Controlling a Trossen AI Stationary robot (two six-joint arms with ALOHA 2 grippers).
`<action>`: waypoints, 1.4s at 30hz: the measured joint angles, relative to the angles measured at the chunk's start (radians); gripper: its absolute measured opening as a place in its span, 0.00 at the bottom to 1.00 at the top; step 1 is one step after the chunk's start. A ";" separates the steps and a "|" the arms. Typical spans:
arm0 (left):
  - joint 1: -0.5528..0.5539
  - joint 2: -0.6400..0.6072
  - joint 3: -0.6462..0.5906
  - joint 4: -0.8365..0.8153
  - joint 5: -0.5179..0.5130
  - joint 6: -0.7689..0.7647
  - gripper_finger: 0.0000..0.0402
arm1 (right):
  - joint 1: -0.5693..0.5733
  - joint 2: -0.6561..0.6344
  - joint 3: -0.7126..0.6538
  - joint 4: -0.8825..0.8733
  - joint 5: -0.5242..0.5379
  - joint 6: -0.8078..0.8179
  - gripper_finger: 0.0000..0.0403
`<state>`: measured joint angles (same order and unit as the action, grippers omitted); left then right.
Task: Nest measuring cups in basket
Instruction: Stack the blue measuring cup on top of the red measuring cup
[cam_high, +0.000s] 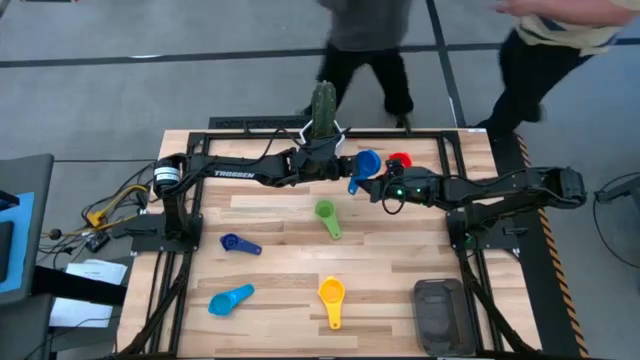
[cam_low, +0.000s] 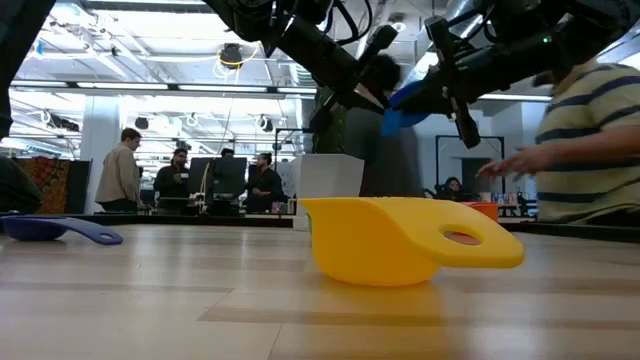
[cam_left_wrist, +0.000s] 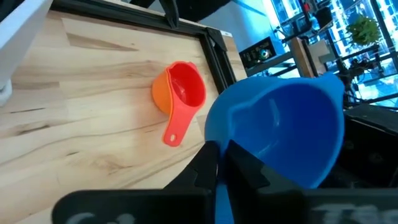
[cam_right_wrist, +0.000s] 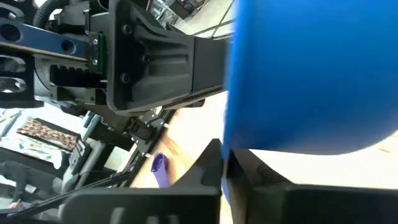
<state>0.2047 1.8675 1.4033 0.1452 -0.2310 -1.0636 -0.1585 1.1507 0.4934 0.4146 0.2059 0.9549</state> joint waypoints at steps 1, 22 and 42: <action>0.001 0.000 0.000 0.001 0.001 0.003 0.03 | 0.000 0.000 0.000 0.001 -0.005 0.015 0.03; 0.053 -0.079 -0.001 0.000 0.176 0.386 0.32 | -0.307 -0.330 -0.264 -0.004 -0.505 0.171 0.01; 0.048 -0.112 -0.001 -0.023 0.164 0.667 0.29 | -0.822 -0.139 -0.357 0.061 -0.940 0.139 0.01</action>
<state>0.2527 1.7557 1.4025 0.1219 -0.0669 -0.3961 -0.9801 1.0113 0.1364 0.4756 -0.7345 1.0935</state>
